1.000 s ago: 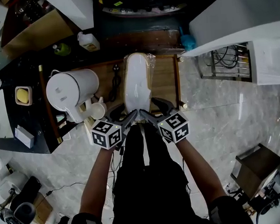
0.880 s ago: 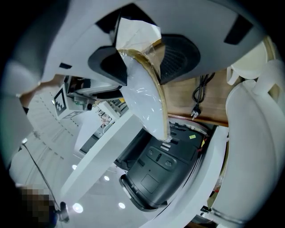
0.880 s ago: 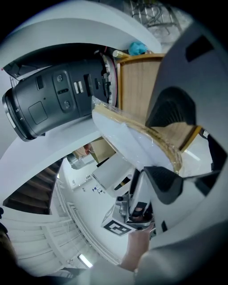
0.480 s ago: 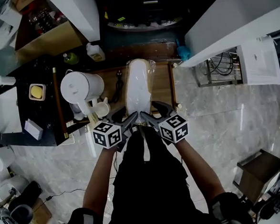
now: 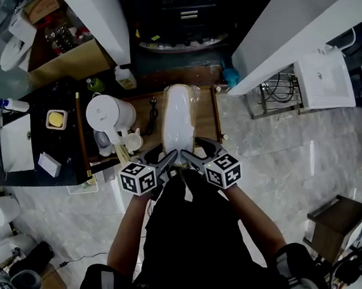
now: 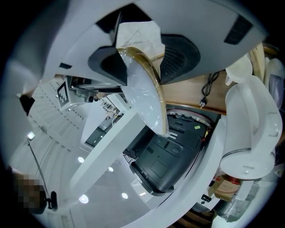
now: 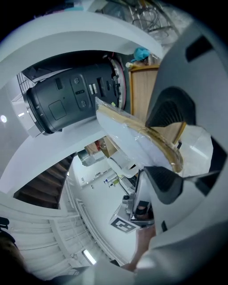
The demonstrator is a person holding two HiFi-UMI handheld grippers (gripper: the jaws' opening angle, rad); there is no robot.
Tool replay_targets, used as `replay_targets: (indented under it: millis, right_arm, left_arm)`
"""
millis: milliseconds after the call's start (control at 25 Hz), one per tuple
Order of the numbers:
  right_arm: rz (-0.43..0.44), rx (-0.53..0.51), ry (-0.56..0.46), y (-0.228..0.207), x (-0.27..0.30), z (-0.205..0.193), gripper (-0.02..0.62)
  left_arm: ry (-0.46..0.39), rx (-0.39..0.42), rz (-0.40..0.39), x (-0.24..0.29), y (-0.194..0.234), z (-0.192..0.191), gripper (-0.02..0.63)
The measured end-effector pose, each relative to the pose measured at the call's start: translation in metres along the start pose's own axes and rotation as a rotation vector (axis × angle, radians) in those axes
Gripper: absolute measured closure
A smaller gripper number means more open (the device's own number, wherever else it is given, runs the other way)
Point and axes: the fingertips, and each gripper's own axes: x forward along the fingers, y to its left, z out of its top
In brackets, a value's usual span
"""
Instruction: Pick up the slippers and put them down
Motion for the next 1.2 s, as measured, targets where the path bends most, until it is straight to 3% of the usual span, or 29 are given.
replay_targets:
  millis: [520,1200]
  right_arm:
    - [0.003,-0.051,-0.071,0.029,-0.037,0.023,0.314]
    - [0.013,-0.085,-0.116,0.038,-0.049,0.034,0.314]
  left_arm:
    - [-0.048,0.062,-0.007,-0.028,-0.04,0.017,0.368]
    - [-0.105,0.122,0.023,-0.037,-0.056,0.029,0.37]
